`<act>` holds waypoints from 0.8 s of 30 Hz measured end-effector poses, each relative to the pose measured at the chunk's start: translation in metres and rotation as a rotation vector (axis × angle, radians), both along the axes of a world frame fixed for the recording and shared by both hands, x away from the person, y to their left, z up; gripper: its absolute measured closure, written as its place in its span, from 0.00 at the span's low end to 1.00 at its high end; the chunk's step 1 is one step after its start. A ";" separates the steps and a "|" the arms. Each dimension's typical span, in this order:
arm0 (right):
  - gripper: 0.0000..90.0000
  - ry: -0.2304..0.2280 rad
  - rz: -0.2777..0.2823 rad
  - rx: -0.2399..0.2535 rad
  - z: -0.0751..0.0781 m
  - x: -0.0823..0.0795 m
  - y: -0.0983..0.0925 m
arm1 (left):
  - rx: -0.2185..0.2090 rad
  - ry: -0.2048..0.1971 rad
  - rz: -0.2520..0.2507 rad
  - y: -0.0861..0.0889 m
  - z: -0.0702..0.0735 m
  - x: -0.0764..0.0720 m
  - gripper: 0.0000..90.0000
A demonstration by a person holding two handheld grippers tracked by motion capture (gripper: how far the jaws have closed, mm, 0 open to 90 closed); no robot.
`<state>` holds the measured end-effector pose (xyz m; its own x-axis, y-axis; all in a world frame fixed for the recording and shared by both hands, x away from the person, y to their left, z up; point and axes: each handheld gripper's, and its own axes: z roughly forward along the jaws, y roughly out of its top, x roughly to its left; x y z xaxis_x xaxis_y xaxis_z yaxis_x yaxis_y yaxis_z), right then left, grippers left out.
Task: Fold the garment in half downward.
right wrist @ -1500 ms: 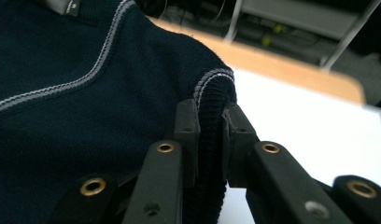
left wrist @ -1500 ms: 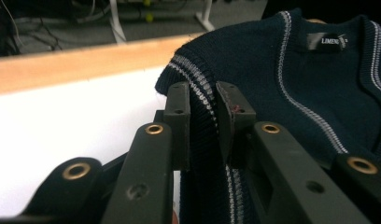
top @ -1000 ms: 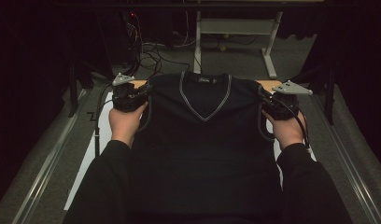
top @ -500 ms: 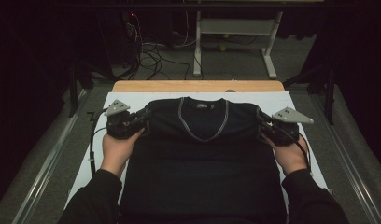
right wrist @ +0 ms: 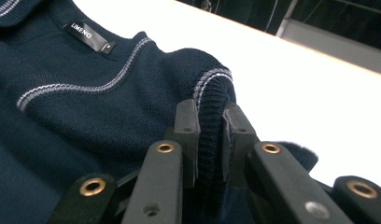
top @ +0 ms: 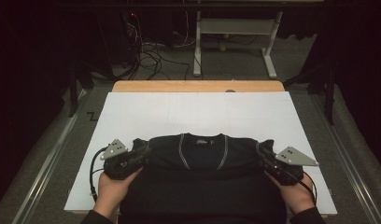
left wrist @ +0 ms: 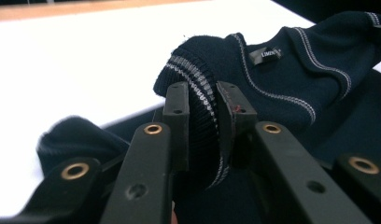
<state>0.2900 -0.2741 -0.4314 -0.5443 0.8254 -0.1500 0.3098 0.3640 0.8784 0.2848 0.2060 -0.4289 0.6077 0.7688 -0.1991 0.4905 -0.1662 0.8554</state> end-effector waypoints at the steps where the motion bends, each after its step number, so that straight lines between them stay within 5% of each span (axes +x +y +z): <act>1: 0.88 0.003 0.003 0.004 -0.003 -0.004 -0.001 | 0.000 0.002 -0.004 0.000 -0.002 -0.003 0.79; 8: 0.88 -0.002 0.028 0.033 -0.004 -0.031 -0.007 | -0.058 0.006 -0.011 0.010 -0.006 -0.036 0.79; 24: 0.87 0.011 0.079 0.040 -0.002 -0.079 -0.012 | -0.048 0.041 -0.059 0.013 -0.009 -0.073 0.78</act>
